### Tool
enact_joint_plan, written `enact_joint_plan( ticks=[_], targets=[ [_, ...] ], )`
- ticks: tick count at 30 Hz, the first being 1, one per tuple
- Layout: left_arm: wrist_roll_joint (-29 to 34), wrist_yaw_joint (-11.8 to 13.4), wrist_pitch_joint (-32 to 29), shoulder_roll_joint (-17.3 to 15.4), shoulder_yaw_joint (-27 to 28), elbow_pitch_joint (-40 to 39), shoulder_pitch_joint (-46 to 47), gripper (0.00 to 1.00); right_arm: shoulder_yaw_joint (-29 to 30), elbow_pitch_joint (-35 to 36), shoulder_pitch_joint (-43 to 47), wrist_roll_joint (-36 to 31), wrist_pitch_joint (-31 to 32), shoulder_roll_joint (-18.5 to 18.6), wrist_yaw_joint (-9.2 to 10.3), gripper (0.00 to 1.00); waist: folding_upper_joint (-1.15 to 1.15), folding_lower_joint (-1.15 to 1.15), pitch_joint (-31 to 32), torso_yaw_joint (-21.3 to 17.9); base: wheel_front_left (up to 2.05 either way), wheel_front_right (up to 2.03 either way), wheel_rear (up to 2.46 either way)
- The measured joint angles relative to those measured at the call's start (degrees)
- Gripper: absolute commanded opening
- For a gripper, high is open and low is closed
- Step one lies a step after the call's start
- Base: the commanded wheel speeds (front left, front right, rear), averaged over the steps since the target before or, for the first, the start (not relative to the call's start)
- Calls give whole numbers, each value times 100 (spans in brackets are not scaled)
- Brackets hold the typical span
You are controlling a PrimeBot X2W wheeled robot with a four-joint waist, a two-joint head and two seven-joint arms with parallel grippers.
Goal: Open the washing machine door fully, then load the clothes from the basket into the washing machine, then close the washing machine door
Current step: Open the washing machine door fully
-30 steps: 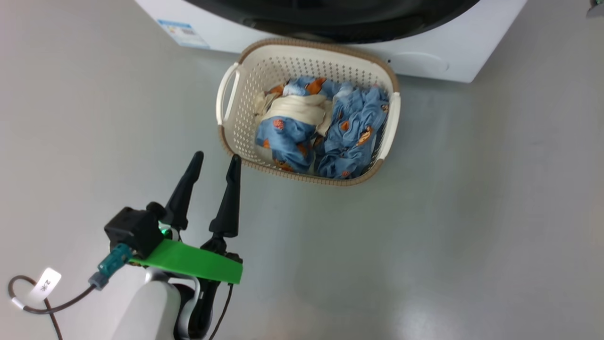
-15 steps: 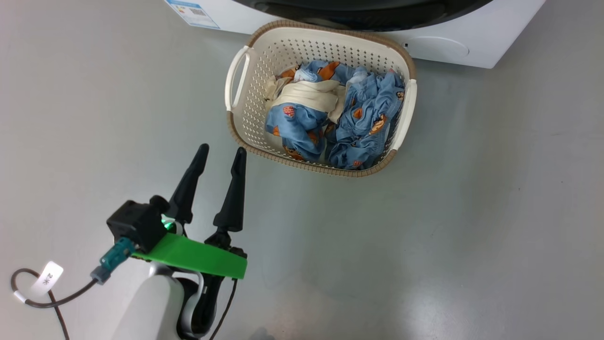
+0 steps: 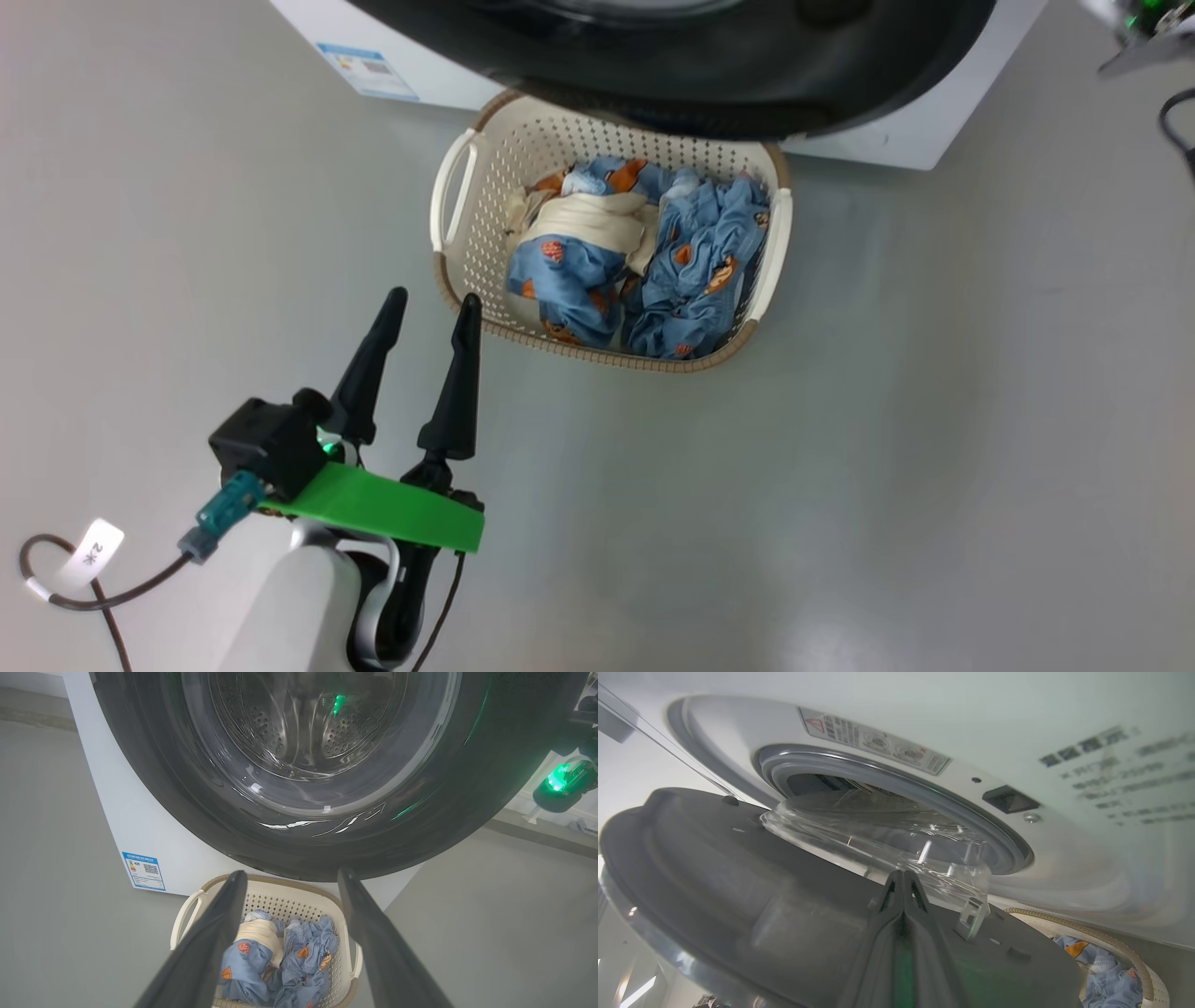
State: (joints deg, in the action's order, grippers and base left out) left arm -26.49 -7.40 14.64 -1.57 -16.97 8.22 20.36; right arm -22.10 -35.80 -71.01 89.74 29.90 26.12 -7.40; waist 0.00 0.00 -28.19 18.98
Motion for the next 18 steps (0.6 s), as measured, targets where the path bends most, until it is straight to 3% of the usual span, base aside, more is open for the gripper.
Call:
enact_joint_plan(
  ticks=[18],
  targets=[
    [222,0,0,-4,149,118,-407,100,-506,694,1266,38,381,-364,0,0,0,0,710,-271,0,0,0]
  ],
)
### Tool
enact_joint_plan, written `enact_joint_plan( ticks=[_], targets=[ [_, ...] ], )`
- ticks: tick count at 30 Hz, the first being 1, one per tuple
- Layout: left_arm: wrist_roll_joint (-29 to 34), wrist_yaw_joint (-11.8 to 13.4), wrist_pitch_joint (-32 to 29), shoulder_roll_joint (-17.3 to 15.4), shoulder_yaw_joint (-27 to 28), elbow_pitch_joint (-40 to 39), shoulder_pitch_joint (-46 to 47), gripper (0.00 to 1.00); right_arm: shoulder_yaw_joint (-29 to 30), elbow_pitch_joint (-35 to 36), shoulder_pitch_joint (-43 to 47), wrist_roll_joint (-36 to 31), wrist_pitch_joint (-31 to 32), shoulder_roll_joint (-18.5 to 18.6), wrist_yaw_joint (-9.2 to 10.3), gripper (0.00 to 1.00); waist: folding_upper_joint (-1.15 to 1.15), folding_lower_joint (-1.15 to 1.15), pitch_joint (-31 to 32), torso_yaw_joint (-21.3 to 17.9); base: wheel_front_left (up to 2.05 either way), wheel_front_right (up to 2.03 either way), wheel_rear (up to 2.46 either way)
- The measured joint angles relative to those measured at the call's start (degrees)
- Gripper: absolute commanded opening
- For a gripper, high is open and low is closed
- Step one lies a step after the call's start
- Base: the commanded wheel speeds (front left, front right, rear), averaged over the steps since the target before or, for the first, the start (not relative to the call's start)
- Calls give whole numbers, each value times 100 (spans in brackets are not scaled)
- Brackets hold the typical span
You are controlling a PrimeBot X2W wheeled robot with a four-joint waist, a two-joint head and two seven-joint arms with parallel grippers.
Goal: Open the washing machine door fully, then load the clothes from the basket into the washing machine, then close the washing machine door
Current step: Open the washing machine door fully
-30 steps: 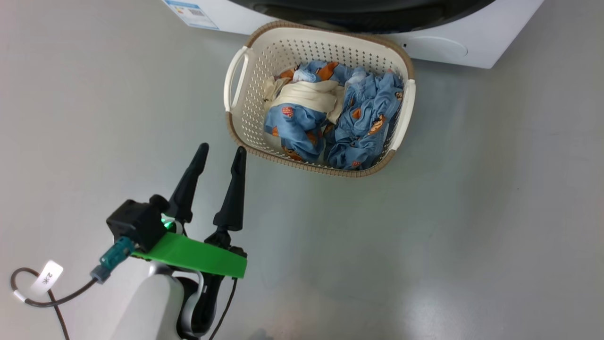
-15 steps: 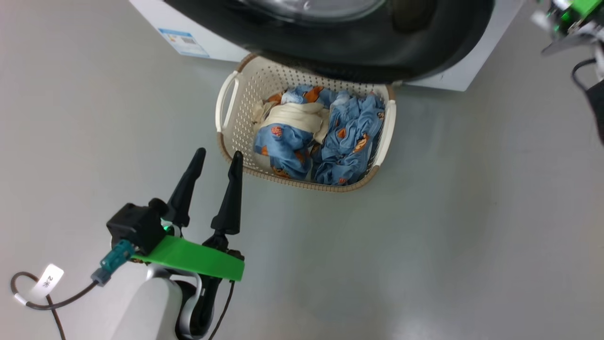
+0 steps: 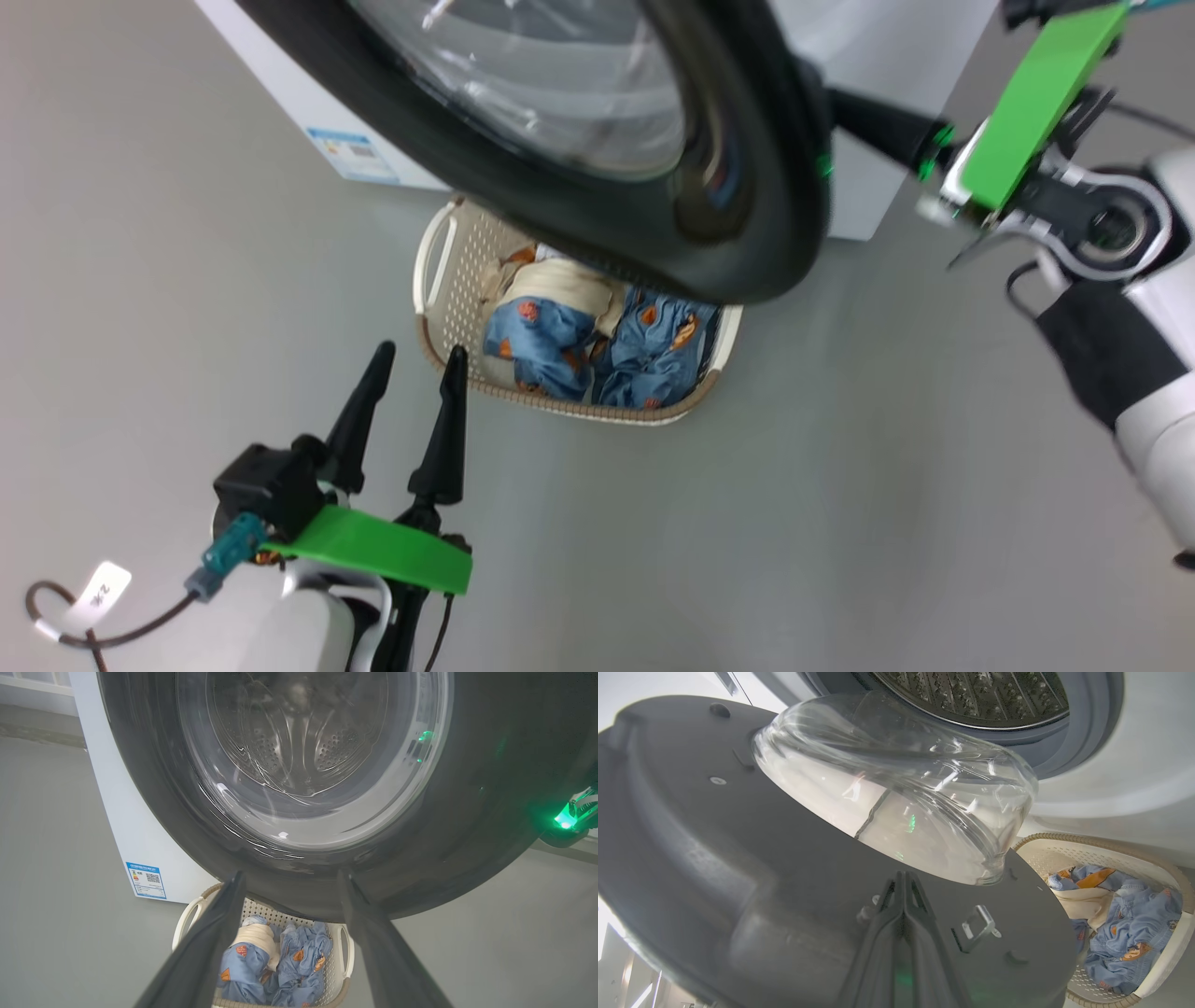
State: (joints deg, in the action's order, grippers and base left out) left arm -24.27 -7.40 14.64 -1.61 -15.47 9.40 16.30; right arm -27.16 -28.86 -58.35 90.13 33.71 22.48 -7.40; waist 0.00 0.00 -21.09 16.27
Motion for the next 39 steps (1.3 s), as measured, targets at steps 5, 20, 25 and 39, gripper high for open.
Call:
enact_joint_plan(
  ticks=[5,20,25,39],
  targets=[
    [100,0,0,-20,46,24,-181,100,-85,203,361,23,30,-120,0,0,0,0,217,-90,0,0,0],
    [137,0,0,-56,141,16,-470,100,-277,818,1140,55,47,-458,0,0,0,0,629,-110,0,0,0],
    [136,0,0,-53,142,16,-470,100,-357,957,1265,53,51,-536,0,0,0,0,649,-40,0,0,0],
    [137,0,0,-51,201,4,-589,100,-733,1374,1671,21,201,-888,1,0,0,0,835,85,0,0,0]
  ],
)
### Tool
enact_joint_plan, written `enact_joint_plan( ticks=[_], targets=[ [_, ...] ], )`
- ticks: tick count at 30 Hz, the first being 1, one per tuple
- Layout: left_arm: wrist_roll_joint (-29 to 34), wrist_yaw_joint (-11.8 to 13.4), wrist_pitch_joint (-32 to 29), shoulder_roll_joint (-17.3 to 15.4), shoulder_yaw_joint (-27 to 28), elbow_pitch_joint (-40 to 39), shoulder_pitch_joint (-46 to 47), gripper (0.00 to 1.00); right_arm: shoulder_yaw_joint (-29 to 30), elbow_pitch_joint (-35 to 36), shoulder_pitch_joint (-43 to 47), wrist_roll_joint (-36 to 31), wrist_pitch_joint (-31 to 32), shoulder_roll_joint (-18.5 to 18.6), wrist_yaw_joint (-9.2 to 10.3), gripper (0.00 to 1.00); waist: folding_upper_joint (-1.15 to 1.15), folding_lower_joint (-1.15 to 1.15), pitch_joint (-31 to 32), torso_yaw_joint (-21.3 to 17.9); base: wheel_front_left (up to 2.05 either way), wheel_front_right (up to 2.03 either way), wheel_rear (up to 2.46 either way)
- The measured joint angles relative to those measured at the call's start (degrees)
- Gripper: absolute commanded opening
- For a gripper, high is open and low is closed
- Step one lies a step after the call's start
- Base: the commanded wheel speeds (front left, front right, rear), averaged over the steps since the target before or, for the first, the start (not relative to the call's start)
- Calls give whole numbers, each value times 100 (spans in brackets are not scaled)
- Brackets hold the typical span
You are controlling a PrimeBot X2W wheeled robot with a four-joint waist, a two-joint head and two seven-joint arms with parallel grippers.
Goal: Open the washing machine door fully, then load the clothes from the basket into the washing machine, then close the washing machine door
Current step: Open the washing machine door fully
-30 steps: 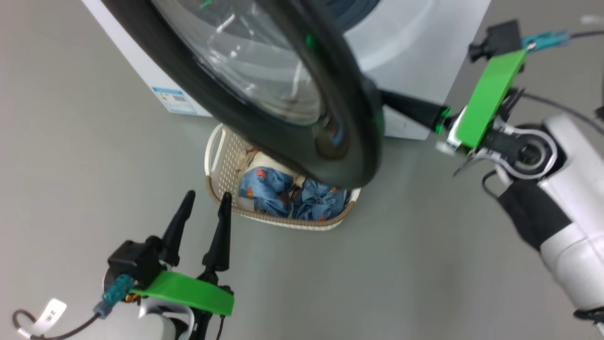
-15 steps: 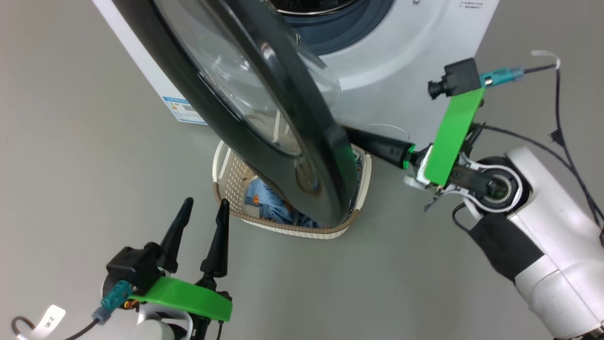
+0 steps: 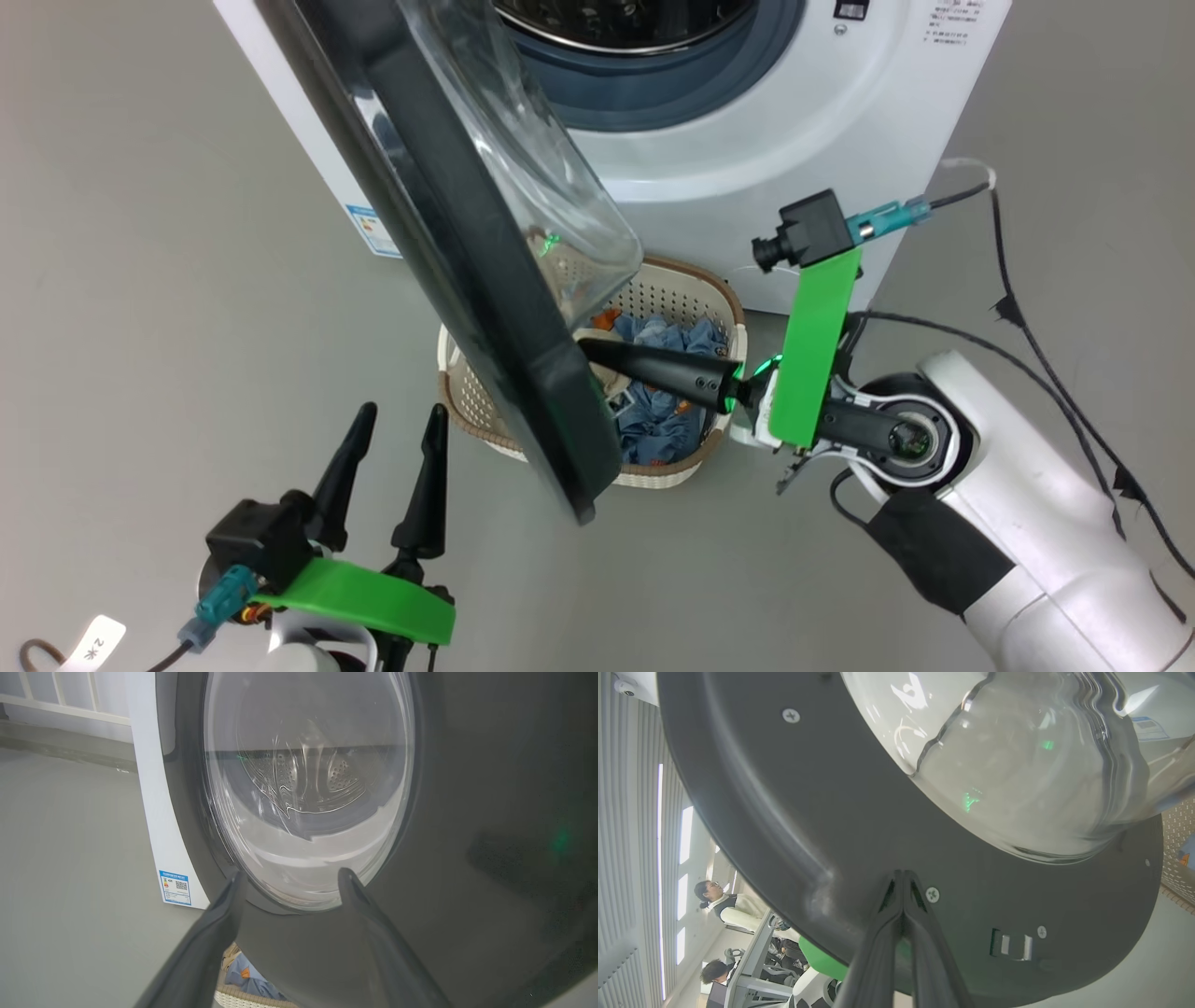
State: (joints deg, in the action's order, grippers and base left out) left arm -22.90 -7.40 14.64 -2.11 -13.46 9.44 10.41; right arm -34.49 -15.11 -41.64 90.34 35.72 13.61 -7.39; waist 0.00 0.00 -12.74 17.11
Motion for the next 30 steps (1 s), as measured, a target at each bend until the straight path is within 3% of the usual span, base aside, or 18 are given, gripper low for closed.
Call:
enact_joint_plan(
  ticks=[16,20,21,22,23,30],
  targets=[
    [42,0,0,-24,25,-1,-131,100,91,5,389,-101,-481,-75,-1,0,0,0,339,-67,0,0,0],
    [41,0,0,-125,19,10,-132,100,104,1,572,-107,-660,-40,-1,54,0,0,425,-144,0,0,0],
    [41,0,0,-148,21,12,-134,100,113,7,620,-107,-705,-32,-1,83,0,0,448,-167,0,0,0],
    [40,0,0,-171,26,13,-136,100,115,10,660,-109,-739,-16,-1,96,0,0,472,-192,0,0,0],
    [40,0,0,-198,31,13,-144,100,116,12,698,-130,-787,7,-1,100,0,0,497,-217,0,0,0],
    [38,0,0,-372,57,12,-408,100,169,24,948,-198,-1180,164,-1,100,0,0,663,-409,0,0,0]
  ],
)
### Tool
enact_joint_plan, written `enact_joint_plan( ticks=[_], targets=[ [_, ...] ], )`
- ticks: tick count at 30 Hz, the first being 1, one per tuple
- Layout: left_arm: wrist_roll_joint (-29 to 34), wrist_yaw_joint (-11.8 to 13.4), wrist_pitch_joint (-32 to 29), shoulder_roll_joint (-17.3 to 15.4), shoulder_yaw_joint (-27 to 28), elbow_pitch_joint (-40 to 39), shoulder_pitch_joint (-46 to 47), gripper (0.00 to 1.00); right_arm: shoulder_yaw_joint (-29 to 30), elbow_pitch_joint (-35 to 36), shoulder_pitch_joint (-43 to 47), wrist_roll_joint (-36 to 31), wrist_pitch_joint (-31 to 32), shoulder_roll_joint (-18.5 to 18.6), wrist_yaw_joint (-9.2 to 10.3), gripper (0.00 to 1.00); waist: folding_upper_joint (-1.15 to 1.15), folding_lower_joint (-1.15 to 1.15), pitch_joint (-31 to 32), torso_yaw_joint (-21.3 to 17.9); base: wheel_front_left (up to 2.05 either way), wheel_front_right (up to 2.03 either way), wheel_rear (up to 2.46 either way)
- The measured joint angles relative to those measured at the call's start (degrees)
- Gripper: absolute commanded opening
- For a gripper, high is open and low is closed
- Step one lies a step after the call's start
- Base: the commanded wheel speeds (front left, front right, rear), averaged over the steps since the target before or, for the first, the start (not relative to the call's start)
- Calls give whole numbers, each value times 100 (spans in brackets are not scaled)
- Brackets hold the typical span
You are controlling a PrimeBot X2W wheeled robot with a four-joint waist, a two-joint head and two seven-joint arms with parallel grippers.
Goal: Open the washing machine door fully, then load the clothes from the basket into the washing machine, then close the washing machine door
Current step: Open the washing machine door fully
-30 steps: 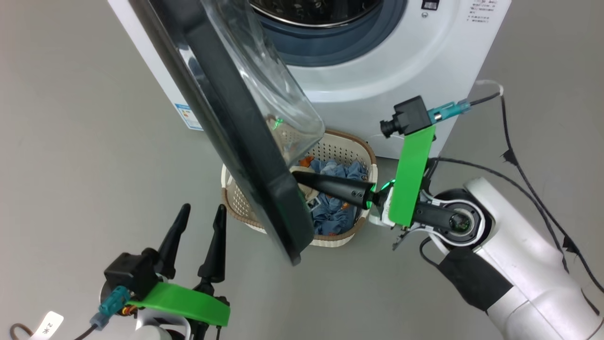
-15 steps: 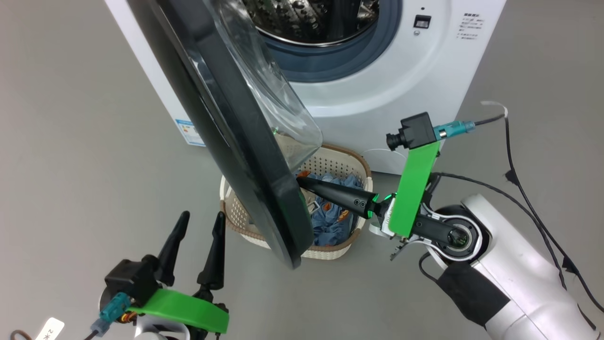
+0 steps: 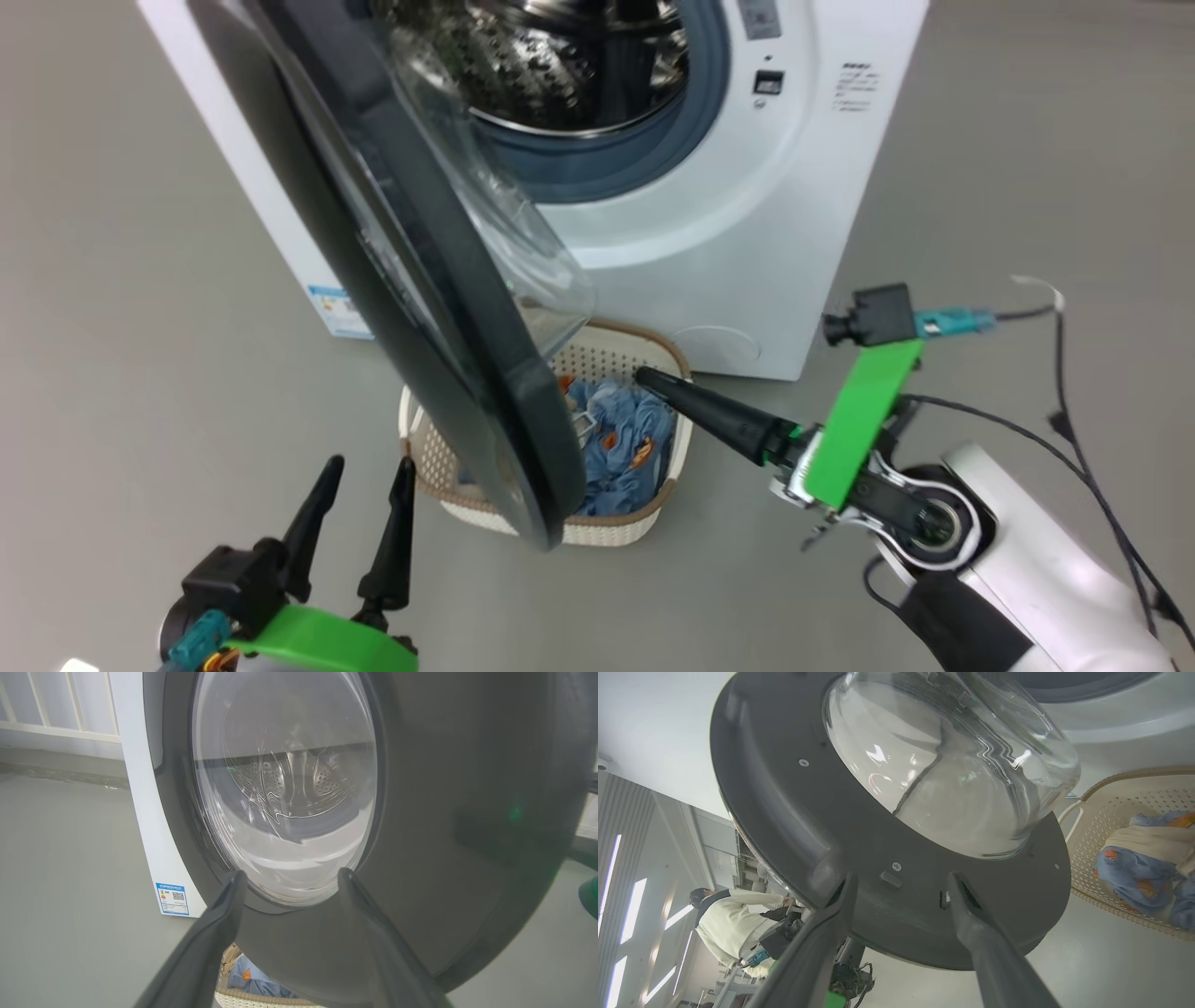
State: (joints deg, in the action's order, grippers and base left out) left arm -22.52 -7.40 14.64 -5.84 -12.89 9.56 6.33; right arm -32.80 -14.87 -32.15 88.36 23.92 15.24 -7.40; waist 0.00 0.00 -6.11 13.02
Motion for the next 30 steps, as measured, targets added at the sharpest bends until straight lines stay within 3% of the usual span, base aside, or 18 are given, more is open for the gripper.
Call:
enact_joint_plan(
  ticks=[16,30],
  targets=[
    [-2,0,0,-186,188,-53,-544,100,105,-142,1066,-225,-1147,877,0,100,0,0,453,-517,0,0,0],
    [-5,0,0,-187,353,-114,-740,100,-154,-556,1460,-858,-2731,1415,0,100,0,0,509,-903,0,0,0]
  ],
)
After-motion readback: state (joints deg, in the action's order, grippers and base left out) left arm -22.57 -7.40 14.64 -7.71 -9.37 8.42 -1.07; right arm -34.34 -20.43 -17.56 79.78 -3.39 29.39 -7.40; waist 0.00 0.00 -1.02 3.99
